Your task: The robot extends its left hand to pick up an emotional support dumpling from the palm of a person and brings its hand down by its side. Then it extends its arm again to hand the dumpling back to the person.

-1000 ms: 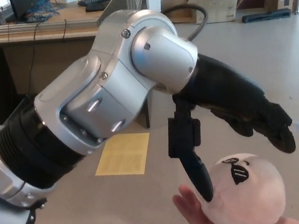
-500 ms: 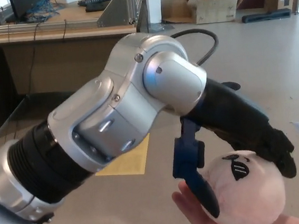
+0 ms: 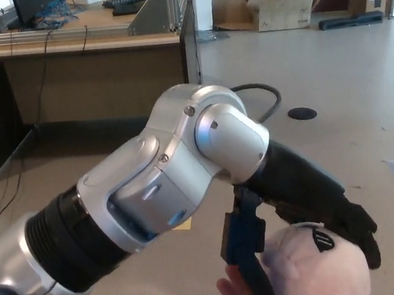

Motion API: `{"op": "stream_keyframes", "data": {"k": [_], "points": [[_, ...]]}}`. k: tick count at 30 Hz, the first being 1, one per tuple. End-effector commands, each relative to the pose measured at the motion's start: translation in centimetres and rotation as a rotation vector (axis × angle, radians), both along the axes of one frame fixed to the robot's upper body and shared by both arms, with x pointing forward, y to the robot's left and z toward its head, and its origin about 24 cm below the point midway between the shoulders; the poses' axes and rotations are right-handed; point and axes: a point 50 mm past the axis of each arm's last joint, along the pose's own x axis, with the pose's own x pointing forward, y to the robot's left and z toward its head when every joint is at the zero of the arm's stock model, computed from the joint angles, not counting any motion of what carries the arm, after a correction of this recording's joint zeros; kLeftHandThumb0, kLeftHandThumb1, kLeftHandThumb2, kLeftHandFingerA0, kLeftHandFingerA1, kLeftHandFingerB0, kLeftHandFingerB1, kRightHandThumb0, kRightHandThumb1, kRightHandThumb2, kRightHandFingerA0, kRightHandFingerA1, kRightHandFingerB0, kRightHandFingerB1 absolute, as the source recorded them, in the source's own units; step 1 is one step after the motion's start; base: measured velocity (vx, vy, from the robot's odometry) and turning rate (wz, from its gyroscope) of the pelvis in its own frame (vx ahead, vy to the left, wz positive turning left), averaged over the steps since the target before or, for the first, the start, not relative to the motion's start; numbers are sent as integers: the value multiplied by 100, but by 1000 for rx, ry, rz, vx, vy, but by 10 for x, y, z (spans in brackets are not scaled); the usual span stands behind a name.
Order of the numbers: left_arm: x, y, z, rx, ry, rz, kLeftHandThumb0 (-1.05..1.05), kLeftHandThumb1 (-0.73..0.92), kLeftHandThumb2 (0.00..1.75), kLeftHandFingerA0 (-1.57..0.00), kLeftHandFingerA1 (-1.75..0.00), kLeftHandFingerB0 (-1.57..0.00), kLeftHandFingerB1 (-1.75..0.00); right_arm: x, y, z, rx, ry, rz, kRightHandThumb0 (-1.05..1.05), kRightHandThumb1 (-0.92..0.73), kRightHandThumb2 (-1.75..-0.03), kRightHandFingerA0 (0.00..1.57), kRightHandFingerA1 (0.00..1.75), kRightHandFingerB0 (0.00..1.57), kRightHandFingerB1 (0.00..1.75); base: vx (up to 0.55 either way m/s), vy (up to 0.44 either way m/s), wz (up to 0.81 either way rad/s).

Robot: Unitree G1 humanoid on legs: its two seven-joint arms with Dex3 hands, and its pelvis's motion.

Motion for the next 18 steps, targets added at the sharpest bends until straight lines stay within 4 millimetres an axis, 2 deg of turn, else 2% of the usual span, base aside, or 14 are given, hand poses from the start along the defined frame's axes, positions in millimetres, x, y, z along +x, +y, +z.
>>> {"op": "stream_keyframes", "data": {"k": [1,2,5,6,7,8,11,12,13,14,15,16,18], "points": [[1,7,-13,-10,0,1,-31,59,58,-73,-66,-43,-34,-4,-4,0,145,-62,-23,-51,-48,-80,64,63,31,45,0,0,0],[1,7,-15,-31,-29,-4,-23,75,63,-84,-50,-77,-44,-3,-4,0,97,-55,-23,-51,-50,-83,62,65,34,47,0,0,0],[0,6,-16,-55,-67,-14,-23,75,63,-84,-50,-77,-44,-2,-4,1,31,-47,-21,-51,-50,-83,62,65,34,47,0,0,0],[-1,6,-17,-115,-93,-34,-22,66,62,-87,-72,-81,-74,-2,-3,2,12,-55,-15,-45,-78,-64,70,61,53,40,0,0,0],[-3,7,-17,-161,-113,-47,-22,66,62,-87,-72,-81,-74,-2,-2,3,-2,-61,-10,-45,-78,-64,70,61,53,40,0,0,0],[-4,8,-18,-226,-144,-61,-22,72,64,-80,-85,-76,-90,-2,-1,4,-18,-70,3,-48,-81,-64,82,63,60,43,0,0,0],[-4,9,-19,-238,-153,-63,-22,72,64,-80,-85,-76,-90,-2,-1,4,-20,-71,6,-48,-81,-64,82,63,60,43,0,0,0],[-4,10,-19,-272,-171,-56,-22,79,65,-77,-97,-74,-98,-2,-2,4,-85,-66,21,-53,-79,-64,99,69,74,50,0,0,0],[-4,11,-19,-287,-180,-54,-22,79,65,-77,-97,-74,-98,-2,-3,4,-113,-65,27,-53,-79,-64,99,69,74,50,0,0,0],[-3,12,-19,-314,-191,-53,-22,76,66,-81,-86,-77,-84,-2,-3,5,-102,-68,21,-53,-75,-63,97,65,75,52,0,0,0],[-3,12,-19,-322,-194,-53,-22,76,66,-81,-86,-77,-84,-2,-3,5,-99,-69,19,-53,-75,-63,97,65,75,52,0,0,0],[-3,13,-21,-349,-202,-52,-22,76,62,-81,-70,-80,-64,-2,-3,6,-135,-79,34,-51,-75,-63,90,61,71,50,0,0,0],[-3,14,-22,-361,-207,-53,-22,76,62,-81,-70,-80,-64,-2,-2,6,-154,-84,40,-51,-75,-63,90,61,71,50,0,0,0]]}}
